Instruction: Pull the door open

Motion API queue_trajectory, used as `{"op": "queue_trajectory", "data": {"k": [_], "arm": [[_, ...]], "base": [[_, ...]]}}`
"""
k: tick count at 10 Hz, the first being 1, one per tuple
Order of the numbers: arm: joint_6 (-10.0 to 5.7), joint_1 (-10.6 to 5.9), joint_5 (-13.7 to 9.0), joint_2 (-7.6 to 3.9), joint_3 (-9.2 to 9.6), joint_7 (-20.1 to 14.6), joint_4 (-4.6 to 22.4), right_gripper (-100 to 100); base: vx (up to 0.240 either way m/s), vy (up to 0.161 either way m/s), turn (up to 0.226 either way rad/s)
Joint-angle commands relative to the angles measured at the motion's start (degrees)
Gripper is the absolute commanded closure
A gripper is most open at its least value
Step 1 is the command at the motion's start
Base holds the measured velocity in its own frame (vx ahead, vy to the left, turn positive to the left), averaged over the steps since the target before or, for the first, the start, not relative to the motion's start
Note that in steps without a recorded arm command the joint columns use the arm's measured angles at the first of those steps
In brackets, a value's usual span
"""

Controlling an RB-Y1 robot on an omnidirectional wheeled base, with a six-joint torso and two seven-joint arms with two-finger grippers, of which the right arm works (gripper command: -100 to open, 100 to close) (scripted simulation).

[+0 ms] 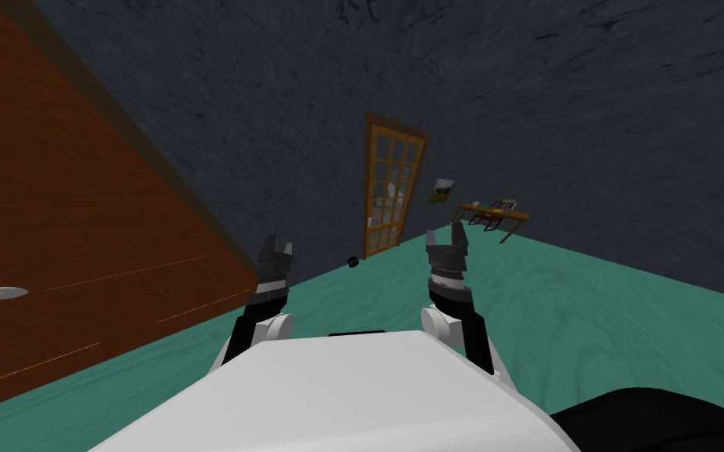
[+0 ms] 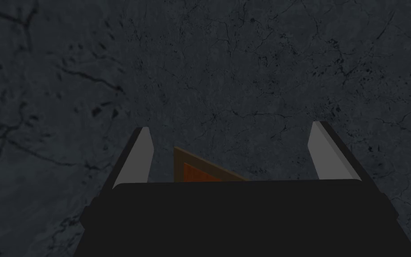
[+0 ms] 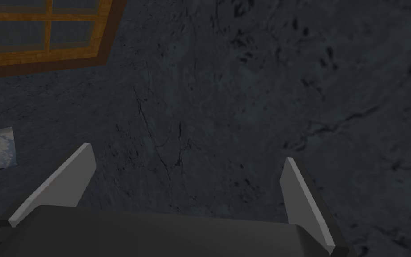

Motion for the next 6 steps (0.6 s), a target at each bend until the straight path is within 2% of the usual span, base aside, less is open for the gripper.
{"op": "queue_trajectory", "data": {"k": [1, 6], "arm": [[-0.40, -0.28, -0.3, -0.40, 0.15, 1.6, 1.6, -100], [-1.70, -1.21, -1.2, -1.48, 0.66, 6.8, 6.8, -100]], "base": [[0.055, -0.007, 0.081], [0.128, -0.031, 0.085]]}}
